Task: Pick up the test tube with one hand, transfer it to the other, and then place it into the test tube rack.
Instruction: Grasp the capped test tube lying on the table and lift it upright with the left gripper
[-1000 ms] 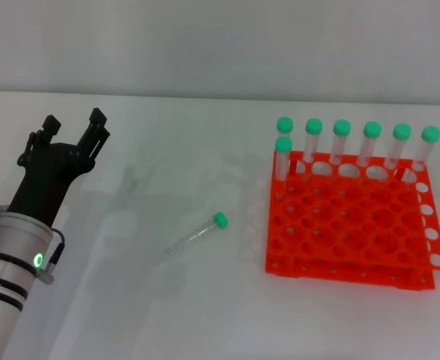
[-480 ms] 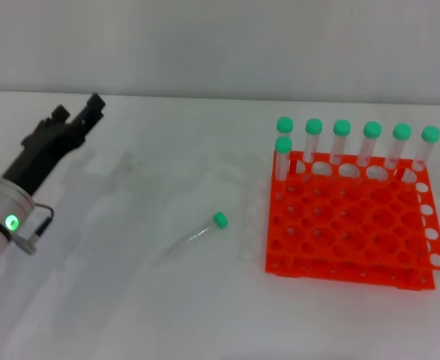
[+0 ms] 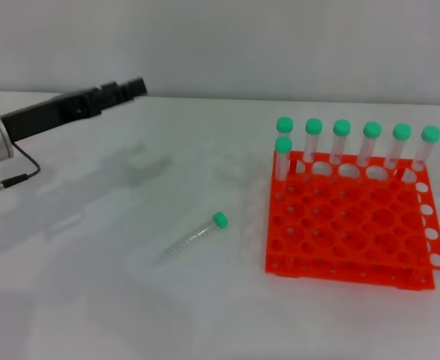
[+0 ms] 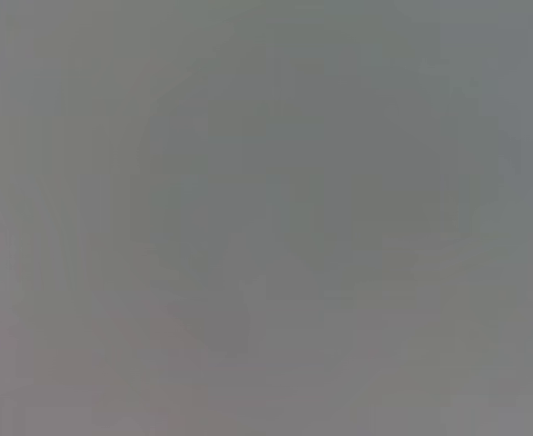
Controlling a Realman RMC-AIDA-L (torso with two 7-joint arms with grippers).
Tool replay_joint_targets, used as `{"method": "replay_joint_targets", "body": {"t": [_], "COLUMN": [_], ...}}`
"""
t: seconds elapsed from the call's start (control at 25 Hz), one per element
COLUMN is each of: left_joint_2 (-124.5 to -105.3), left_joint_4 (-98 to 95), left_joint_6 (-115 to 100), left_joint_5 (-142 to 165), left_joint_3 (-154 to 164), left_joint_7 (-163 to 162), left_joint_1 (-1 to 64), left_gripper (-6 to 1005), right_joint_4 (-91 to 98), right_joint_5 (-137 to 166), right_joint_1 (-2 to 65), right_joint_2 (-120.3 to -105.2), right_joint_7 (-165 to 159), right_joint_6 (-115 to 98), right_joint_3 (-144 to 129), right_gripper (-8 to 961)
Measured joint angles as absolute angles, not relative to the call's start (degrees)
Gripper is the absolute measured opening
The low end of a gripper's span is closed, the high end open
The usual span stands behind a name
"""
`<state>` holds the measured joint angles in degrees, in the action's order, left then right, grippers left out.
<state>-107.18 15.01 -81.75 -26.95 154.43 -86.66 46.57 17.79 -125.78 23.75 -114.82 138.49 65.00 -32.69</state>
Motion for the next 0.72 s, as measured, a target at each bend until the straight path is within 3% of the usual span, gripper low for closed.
{"method": "replay_joint_targets", "body": {"t": [0.48, 0.72], "left_joint_2": [-108.00, -111.44], "left_joint_4": [30.85, 32.76], "left_joint_6": [-89.80, -87.53], "left_joint_5": [4.40, 21.25], "left_joint_3": [163.28, 163.16], "left_joint_7": [-111.33, -116.77], "left_joint_1": [63.87, 72.84], "left_gripper": [876, 876], "right_joint_4": [17.85, 17.84], "right_joint_5": [-125.76, -125.77], "right_joint_1": [24.17, 24.30], "right_joint_2": [-114.78, -114.85], "right_joint_7": [138.53, 138.78], "right_joint_6": [65.04, 64.89], "right_joint_3": [-32.70, -32.60], "right_gripper": [841, 841]}}
